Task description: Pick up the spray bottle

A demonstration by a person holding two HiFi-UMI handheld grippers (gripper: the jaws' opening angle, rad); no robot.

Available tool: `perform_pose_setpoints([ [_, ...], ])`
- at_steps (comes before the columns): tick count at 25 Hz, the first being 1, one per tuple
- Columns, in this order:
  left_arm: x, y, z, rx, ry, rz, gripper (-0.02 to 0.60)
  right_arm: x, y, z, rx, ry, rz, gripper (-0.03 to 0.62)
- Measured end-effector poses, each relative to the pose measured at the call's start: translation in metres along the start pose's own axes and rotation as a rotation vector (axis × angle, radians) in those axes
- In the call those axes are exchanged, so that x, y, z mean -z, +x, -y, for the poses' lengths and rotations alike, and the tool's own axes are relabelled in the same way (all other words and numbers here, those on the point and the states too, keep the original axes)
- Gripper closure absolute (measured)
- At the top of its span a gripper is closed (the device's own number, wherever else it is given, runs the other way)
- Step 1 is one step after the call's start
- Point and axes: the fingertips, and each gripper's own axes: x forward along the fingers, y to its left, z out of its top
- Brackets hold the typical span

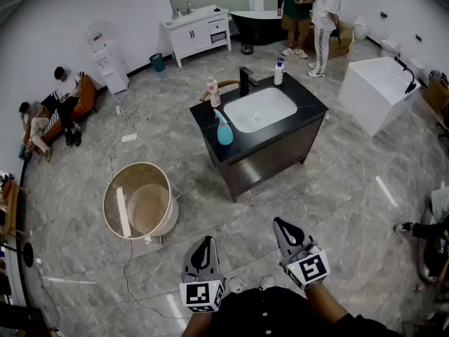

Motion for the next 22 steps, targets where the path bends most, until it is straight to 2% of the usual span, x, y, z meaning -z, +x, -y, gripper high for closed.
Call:
perform_pose_setpoints([
  [13,0.001,-0.002,-0.005,0.004,-0.003,0.000,0.561,0.001,0.004,-0.006,-0.005,-0.005,-0.004,0.599],
  [19,0.002,-0.010,-0.014,0.026,-0.007,0.000,0.561,0.005,0.007,-0.010,0.041,0.028,-0.002,0.599],
  [22,0.008,-0.016,-0.025,0.034,0.000,-0.008,0.561,0.011,0.008,-0.015,0.065,0.009,-0.008,0.599],
])
